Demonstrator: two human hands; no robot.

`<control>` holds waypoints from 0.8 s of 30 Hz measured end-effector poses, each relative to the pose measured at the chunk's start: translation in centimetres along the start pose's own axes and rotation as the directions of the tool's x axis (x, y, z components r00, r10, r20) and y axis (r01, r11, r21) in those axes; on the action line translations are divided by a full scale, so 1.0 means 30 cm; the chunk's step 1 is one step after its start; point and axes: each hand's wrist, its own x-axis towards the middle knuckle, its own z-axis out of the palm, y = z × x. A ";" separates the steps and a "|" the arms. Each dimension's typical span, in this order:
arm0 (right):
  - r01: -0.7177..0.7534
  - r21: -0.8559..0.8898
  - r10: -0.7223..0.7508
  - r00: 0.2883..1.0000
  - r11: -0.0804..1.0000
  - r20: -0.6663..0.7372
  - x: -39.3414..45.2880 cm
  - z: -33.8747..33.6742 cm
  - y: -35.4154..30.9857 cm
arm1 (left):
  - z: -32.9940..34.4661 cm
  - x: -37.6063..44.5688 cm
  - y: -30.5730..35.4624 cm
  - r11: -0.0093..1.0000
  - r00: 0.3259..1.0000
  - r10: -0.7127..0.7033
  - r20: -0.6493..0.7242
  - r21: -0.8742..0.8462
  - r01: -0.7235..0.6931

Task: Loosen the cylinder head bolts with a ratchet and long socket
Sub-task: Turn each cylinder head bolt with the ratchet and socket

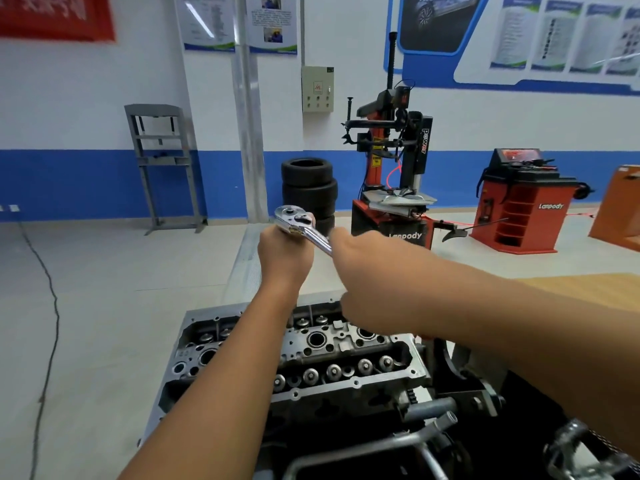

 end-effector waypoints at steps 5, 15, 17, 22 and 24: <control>-0.092 -0.070 0.089 0.995 0.993 -0.050 -0.002 0.017 0.067 | -0.003 -0.012 0.037 0.992 0.997 -0.040 0.072 -0.117 0.048; -0.319 -0.176 0.203 0.856 0.931 -0.476 0.155 0.145 0.264 | -0.107 -0.024 0.077 0.931 0.882 0.041 0.470 -0.338 0.137; -0.320 -0.123 0.222 0.842 0.939 -0.492 0.222 0.140 0.253 | -0.129 -0.038 0.069 0.917 0.900 0.066 0.431 -0.383 0.116; -0.365 -0.213 0.279 0.895 0.906 -0.348 0.341 0.074 0.253 | -0.130 -0.076 0.079 0.947 0.921 0.055 0.386 -0.314 0.075; -0.322 -0.280 0.231 0.921 0.904 -0.314 0.375 0.054 0.226 | -0.121 -0.070 0.081 0.957 0.939 0.044 0.340 -0.284 0.058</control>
